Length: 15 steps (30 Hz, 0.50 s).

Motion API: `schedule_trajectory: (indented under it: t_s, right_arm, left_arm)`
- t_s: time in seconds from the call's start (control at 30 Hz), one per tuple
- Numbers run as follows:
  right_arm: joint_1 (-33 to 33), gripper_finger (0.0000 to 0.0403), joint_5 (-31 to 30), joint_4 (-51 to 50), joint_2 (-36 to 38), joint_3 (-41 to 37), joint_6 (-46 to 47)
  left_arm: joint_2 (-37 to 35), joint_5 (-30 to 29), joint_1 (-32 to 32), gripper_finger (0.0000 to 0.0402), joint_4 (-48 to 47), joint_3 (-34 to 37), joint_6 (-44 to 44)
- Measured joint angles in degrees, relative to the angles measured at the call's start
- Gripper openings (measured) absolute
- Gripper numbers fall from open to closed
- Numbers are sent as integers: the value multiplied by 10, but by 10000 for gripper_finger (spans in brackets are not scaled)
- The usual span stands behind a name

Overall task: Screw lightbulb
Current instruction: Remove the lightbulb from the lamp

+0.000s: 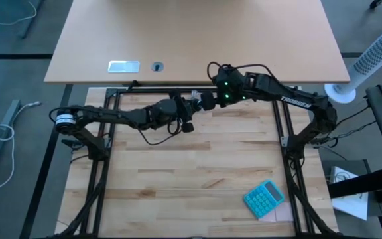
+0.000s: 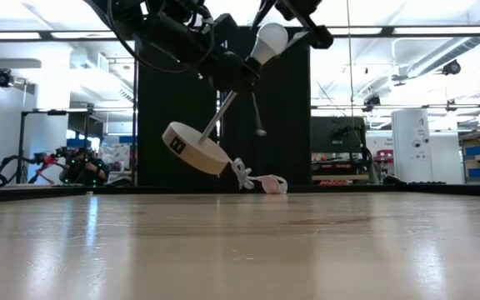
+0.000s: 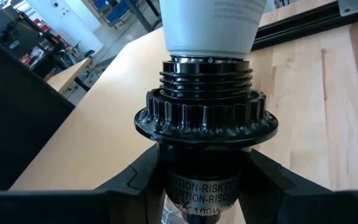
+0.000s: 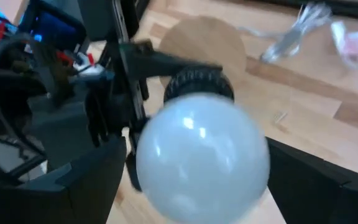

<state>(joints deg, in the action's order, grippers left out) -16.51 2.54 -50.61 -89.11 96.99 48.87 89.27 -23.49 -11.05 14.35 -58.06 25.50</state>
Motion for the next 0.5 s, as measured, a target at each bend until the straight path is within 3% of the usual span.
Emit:
schedule_trajectory:
  t_s: [0.4,0.5]
  right_arm:
    - [-4,246,3,-5,1,11,-29]
    - [-4,242,7,-18,1,11,-67]
  left_arm:
    - [0,7,0,143,1,0,-18]
    - [0,50,-1,143,-8,0,-42]
